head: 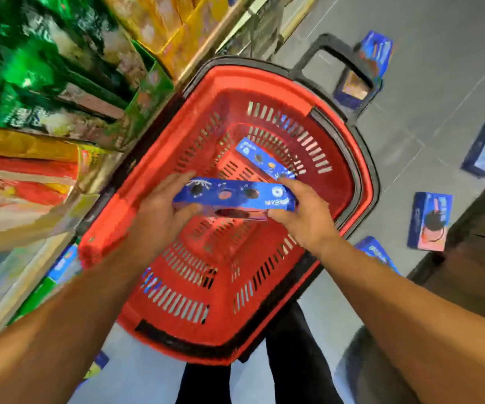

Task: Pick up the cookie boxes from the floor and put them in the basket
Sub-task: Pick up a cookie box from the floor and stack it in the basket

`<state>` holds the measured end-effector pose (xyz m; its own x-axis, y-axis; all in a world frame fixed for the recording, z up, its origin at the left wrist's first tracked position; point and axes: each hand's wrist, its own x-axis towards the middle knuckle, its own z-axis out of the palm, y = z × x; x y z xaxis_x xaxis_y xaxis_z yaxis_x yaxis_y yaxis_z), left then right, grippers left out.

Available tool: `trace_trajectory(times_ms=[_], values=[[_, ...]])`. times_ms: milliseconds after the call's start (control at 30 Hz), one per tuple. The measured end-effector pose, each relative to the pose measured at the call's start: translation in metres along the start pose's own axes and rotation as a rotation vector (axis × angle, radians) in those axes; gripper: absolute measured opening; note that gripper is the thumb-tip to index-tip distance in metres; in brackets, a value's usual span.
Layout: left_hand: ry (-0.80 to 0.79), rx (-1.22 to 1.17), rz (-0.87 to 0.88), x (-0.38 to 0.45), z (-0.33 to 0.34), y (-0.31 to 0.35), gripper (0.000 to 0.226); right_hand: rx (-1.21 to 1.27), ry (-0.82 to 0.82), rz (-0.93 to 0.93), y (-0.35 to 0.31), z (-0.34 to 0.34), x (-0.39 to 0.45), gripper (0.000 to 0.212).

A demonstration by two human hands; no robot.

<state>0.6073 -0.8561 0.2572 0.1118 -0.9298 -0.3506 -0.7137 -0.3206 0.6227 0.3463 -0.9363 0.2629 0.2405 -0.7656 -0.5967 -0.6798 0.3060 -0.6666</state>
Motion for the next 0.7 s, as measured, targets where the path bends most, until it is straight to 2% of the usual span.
trace_trajectory(times_ms=[100,233,433,567,700], values=[[0.013,-0.046,-0.006,0.024,0.033,-0.028,0.063,0.072,0.027,0.083,0.023,0.034,0.032,0.065],[-0.031,-0.089,-0.027,0.056,0.079,-0.064,0.063,0.103,0.154,0.188,0.052,0.074,0.065,0.081],[-0.134,0.003,0.104,0.125,0.137,-0.107,0.066,-0.054,0.269,0.256,0.108,0.103,0.112,0.053],[-0.163,0.056,0.137,0.165,0.173,-0.117,0.068,-0.092,0.358,0.303,0.134,0.12,0.144,0.06],[-0.137,0.108,0.189,0.19,0.207,-0.139,0.062,-0.22,0.32,0.329,0.159,0.14,0.166,0.055]])
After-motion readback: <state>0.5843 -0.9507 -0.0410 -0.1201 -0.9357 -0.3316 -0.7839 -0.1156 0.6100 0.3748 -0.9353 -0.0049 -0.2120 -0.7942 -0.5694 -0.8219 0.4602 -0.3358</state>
